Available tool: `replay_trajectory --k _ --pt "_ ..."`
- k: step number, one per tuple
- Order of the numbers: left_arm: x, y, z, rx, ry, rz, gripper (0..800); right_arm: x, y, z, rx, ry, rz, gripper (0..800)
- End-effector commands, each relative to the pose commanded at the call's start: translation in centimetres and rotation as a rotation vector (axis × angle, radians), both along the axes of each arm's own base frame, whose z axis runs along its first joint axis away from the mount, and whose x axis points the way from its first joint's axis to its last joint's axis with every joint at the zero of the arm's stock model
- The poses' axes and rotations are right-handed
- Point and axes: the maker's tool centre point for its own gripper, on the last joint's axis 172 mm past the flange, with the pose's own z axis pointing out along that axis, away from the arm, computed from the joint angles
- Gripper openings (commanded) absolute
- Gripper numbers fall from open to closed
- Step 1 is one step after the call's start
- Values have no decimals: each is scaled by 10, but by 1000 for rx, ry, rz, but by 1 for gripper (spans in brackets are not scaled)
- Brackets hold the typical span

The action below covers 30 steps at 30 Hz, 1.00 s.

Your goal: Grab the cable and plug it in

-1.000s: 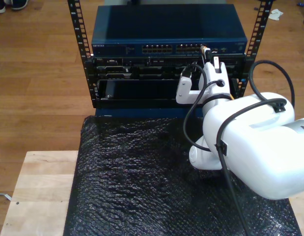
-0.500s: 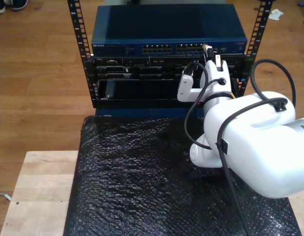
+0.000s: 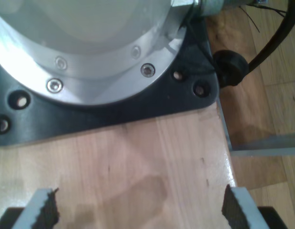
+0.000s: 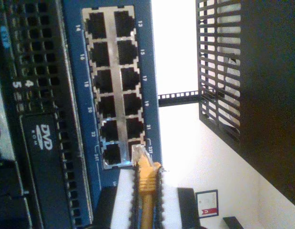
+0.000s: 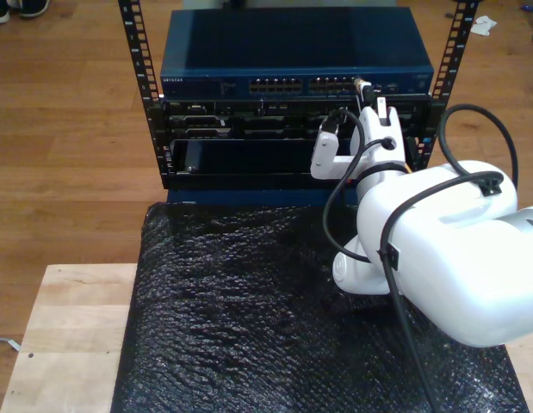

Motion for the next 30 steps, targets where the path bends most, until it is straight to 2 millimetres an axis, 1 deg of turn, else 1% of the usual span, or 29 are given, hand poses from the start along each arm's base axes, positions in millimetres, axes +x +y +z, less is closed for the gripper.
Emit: replay_trajectory --k 13,26,30 --pt "0 0 0 -1 1 1 800 2 1 -7 -2 9 2 0" --pt "0 -1 0 -3 1 1 800 3 1 -3 1 3 2 0" --pt "0 0 0 -1 0 0 800 3 5 -3 -2 2 12 0"
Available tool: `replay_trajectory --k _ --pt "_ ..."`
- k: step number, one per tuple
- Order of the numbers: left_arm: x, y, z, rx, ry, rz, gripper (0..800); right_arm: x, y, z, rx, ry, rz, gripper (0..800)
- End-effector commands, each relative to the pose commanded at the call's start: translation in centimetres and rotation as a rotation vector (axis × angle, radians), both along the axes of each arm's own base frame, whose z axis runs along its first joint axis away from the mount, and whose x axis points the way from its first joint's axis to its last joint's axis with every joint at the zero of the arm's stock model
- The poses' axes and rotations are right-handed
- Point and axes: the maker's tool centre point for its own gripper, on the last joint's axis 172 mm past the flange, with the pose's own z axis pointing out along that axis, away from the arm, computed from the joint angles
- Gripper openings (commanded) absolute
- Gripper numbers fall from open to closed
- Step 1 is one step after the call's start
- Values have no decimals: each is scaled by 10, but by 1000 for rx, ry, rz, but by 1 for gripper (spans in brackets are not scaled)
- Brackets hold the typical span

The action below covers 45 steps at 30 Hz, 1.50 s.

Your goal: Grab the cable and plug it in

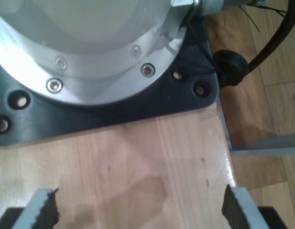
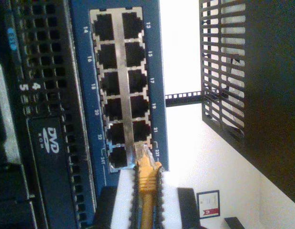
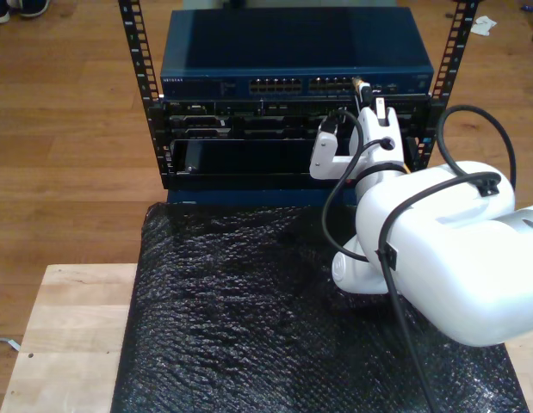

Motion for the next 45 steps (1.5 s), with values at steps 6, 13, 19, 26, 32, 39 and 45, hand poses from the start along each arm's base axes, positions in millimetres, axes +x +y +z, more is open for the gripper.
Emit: replay_trajectory --k 6,13,19,26,32,39,45 --pt "0 0 0 2 0 1 800 0 4 0 -3 -1 10 0" --pt "0 0 0 0 1 1 800 0 3 0 -3 0 9 0" --pt "0 0 0 0 0 0 800 2 3 2 -2 -4 9 0" --pt "0 0 0 0 1 1 800 3 3 -1 -3 0 9 0" --pt "0 0 0 2 0 1 800 5 2 0 1 -4 8 0" --pt "0 0 0 -2 0 0 800 8 7 1 -2 -13 21 0" --pt "0 0 0 0 1 1 800 9 7 -2 -3 -10 21 0"
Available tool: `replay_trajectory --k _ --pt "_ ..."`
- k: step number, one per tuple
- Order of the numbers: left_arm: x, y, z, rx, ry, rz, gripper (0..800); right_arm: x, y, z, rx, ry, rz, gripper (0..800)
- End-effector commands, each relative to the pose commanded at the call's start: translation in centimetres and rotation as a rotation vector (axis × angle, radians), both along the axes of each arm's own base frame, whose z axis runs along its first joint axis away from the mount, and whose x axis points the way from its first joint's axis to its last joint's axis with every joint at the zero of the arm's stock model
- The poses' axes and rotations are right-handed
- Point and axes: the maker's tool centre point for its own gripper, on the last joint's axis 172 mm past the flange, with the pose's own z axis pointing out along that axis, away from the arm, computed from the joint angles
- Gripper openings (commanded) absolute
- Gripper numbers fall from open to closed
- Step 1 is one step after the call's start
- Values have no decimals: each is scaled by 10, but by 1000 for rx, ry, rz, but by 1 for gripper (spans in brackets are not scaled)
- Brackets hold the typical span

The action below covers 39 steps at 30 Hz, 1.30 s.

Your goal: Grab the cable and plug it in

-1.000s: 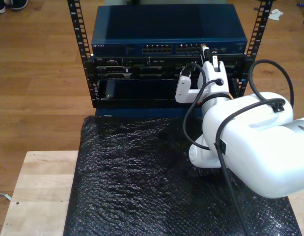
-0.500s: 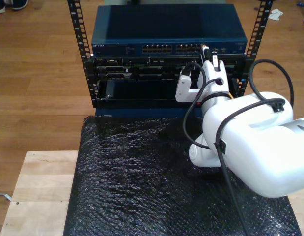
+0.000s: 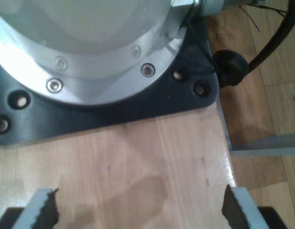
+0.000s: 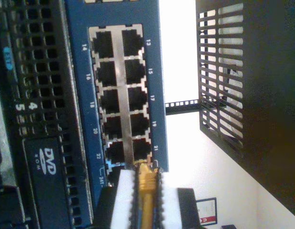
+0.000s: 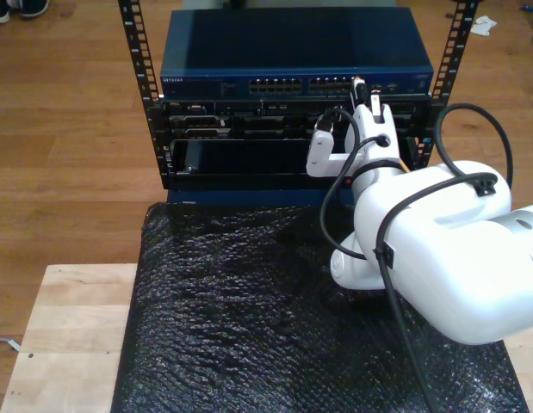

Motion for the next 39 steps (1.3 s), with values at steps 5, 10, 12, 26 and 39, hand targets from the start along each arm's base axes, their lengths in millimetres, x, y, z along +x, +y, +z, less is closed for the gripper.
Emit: replay_trajectory --k 5,10,12,26,39 --pt "0 0 0 -2 0 -1 800 3 1 -3 0 11 2 0" --pt "0 0 0 0 -1 -1 800 4 1 -4 1 8 2 0" --pt "0 0 0 1 -1 -1 800 4 1 -4 1 8 2 0" --pt "0 0 0 0 -1 -1 800 0 9 -6 38 19 44 271" --pt "0 0 0 -2 0 -1 800 -14 13 -3 28 177 73 558"
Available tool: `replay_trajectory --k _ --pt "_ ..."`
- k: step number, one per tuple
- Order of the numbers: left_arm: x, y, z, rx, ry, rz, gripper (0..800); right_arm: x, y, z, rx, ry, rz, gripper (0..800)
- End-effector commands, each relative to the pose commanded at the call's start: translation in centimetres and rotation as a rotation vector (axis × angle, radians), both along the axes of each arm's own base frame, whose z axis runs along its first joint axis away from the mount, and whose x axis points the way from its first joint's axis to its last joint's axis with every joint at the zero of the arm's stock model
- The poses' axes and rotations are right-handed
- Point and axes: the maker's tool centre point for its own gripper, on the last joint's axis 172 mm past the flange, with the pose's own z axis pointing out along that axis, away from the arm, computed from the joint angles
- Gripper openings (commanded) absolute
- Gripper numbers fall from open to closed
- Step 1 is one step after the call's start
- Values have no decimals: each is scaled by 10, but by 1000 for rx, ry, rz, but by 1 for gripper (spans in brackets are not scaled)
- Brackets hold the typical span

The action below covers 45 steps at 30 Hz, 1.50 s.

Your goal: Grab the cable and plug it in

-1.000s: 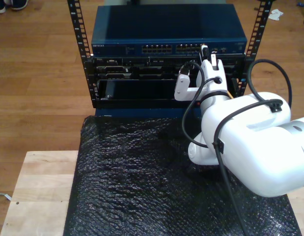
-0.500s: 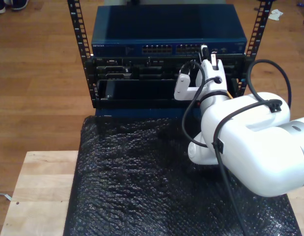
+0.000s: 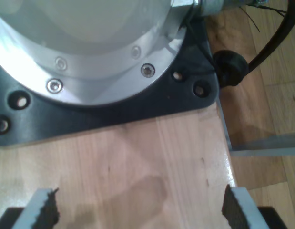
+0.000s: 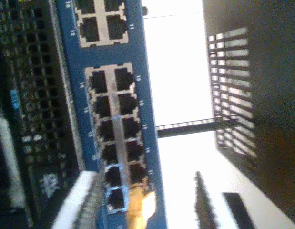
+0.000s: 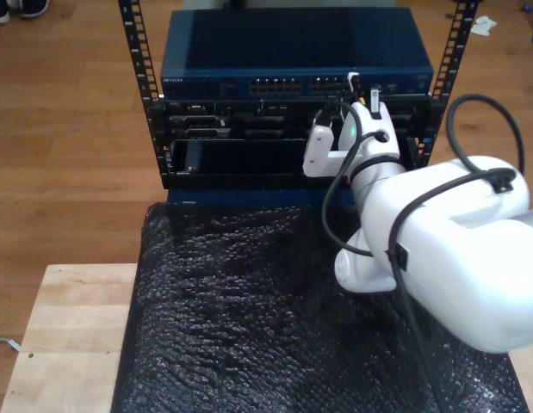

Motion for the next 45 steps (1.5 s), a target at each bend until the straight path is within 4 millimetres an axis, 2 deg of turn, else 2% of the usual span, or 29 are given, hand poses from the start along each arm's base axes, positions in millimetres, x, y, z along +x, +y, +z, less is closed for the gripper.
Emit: replay_trajectory --k 11,14,17,21,27,32,37,45 --pt "0 0 0 2 0 0 800 -10 3 1 -23 261 51 715" --pt "0 0 0 2 0 1 800 -9 -7 -5 -30 352 48 750" --pt "0 0 0 2 0 1 800 -6 -28 -4 -80 425 44 768" --pt "0 0 0 0 1 1 800 -9 -60 -12 -186 527 46 776" --pt "0 1 0 3 0 1 800 -27 -101 -24 -309 676 77 789" --pt "0 0 0 2 0 1 800 -39 -134 -20 -366 737 84 789" --pt "0 0 0 2 0 1 800 -61 -165 -23 -411 834 113 794" --pt "0 0 0 0 0 0 800 -111 -203 -22 -356 1001 122 794"
